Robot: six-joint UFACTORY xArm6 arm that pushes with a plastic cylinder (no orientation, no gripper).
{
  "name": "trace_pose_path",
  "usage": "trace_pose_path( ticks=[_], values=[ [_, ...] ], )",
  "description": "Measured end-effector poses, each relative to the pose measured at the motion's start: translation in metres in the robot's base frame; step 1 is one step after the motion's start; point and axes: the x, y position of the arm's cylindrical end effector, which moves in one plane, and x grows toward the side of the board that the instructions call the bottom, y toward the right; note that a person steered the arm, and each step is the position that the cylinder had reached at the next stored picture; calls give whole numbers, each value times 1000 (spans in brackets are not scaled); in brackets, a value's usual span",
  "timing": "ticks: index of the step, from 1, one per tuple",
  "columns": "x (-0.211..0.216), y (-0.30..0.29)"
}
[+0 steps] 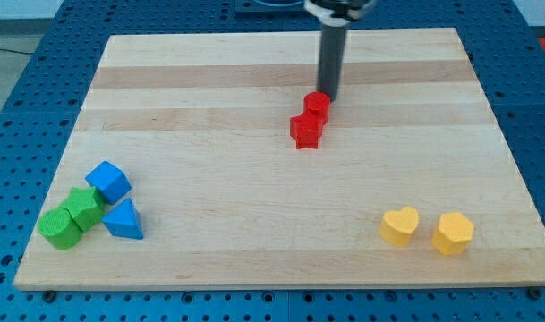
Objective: Separate the red star from the red circle
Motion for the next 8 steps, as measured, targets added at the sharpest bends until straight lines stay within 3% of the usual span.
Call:
trace_pose_path(
  ticks=[4,5,6,8],
  values=[
    [52,-86],
    [6,-75],
    [7,-19],
    [56,6]
  ],
)
